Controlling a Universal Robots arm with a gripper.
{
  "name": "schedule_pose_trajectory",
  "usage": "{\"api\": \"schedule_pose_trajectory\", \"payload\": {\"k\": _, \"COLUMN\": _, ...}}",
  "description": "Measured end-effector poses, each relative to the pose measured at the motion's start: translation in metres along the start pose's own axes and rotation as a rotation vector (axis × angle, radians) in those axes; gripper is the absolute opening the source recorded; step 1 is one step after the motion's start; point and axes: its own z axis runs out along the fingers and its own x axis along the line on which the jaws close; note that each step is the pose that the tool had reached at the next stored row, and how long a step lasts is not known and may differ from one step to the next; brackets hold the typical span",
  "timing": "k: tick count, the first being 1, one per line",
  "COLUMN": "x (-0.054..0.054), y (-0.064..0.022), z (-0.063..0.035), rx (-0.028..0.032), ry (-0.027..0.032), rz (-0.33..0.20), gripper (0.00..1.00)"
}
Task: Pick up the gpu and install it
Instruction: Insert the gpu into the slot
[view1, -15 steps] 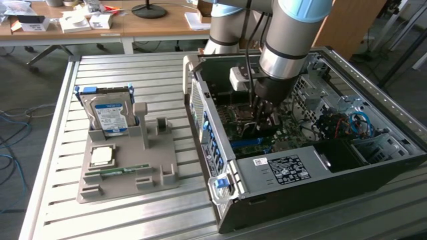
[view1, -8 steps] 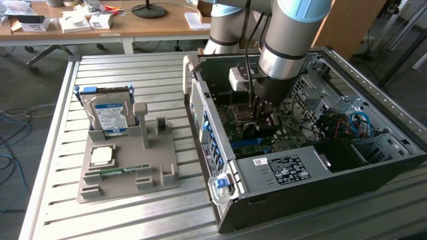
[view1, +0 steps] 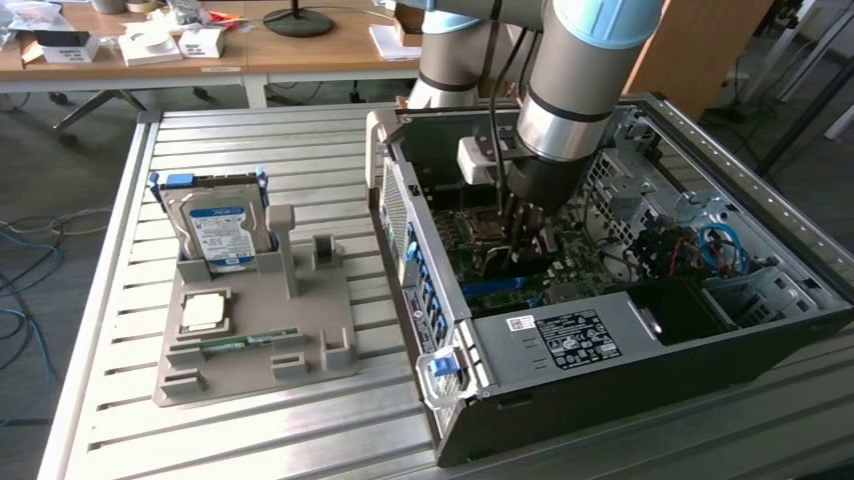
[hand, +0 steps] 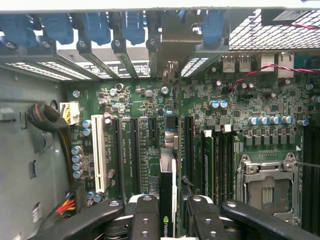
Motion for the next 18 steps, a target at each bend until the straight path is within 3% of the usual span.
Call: {"api": "schedule_pose_trajectory", "payload": {"k": 18, "x": -0.0001, "y": 0.0001, "z": 0.0075, "rx": -0.0001, "ry": -0.0004, "rz": 0.003, "gripper": 0.26}}
